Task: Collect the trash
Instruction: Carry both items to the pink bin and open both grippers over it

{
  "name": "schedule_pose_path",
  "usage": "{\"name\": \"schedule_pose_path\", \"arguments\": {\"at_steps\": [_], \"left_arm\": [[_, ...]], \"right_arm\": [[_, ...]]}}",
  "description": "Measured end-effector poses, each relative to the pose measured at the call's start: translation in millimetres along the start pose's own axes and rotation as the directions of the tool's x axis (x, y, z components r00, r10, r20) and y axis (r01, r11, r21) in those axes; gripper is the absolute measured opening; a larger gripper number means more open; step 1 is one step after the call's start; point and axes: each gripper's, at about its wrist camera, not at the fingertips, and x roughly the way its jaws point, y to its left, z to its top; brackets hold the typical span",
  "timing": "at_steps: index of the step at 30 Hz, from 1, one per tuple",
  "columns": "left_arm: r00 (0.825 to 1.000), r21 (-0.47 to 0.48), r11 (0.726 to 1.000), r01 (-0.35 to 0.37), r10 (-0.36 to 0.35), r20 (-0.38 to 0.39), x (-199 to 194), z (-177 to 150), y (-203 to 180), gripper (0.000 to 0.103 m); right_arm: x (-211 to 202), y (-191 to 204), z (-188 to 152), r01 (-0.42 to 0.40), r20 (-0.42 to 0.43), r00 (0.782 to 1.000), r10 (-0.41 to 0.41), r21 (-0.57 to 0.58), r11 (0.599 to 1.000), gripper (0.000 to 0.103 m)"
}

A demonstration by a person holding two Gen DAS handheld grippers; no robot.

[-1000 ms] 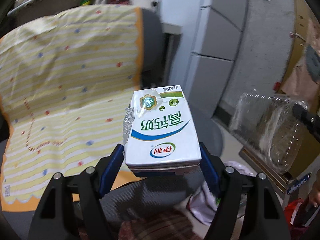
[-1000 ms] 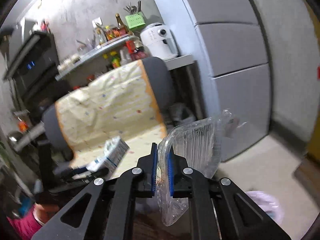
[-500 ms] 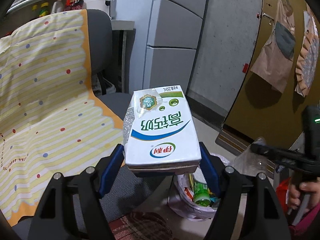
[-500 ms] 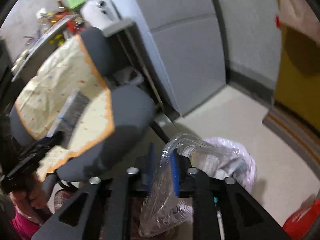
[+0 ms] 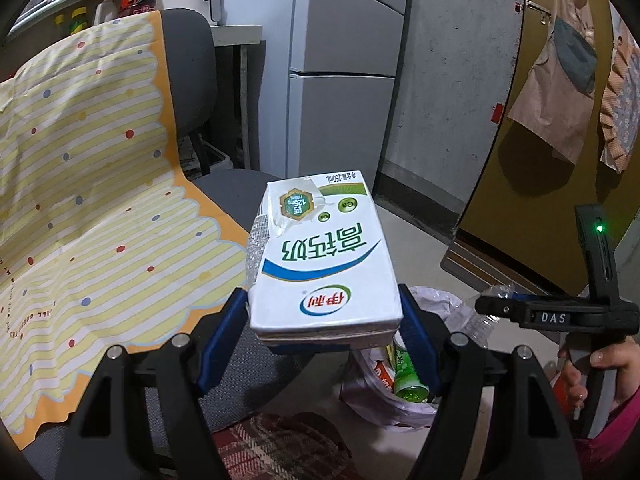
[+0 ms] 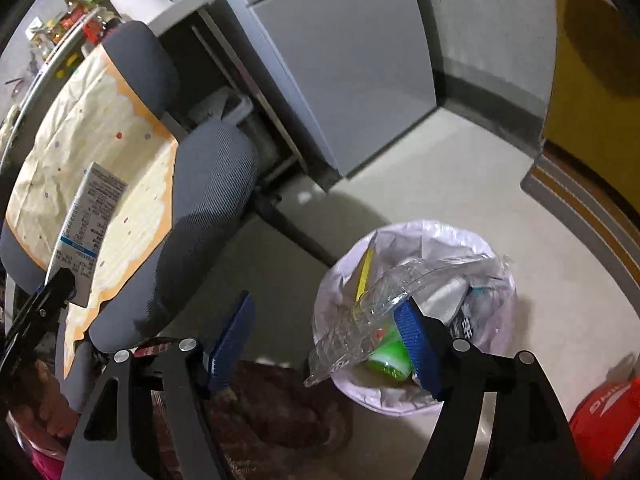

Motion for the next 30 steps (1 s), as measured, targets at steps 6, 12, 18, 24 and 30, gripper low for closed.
{"name": "schedule_pose_path", "arguments": {"at_steps": [6, 12, 18, 24, 30], "left_arm": [[1.000, -0.016, 1.000, 0.000, 0.000, 0.002, -0.3, -0.6, 7.3, 0.072], [1.000, -0.031, 1.000, 0.004, -0.003, 0.008, -3.9, -5.1, 18.7, 0.072], [1.000, -0.027, 1.000, 0.012, -0.011, 0.013, -3.7, -5.7, 23.8, 0.072], [0.995, 0.072, 0.992, 0.104, -0.104, -0.002, 12.2, -8.5, -17.7, 0.072], [0.982, 0.182, 0.965, 0.189, -0.190, -0.012, 32.4, -10.6, -73.3, 0.072]], "right_arm": [[3.9, 6.3, -7.9, -0.055, -0.051, 0.997, 0.055, -0.002, 0.998, 0.073], [0.1, 23.3, 5.3, -0.084, 0.050, 0.995, 0.084, 0.003, 0.996, 0.073], [-18.7, 30.3, 13.6, -0.059, 0.144, 0.988, 0.058, -0.001, 0.998, 0.073], [-51.6, 18.0, 8.0, -0.016, 0.255, 0.967, 0.013, 0.011, 1.000, 0.073], [-83.6, -1.5, 3.6, -0.019, 0.357, 0.934, 0.004, 0.037, 0.999, 0.073]]}}
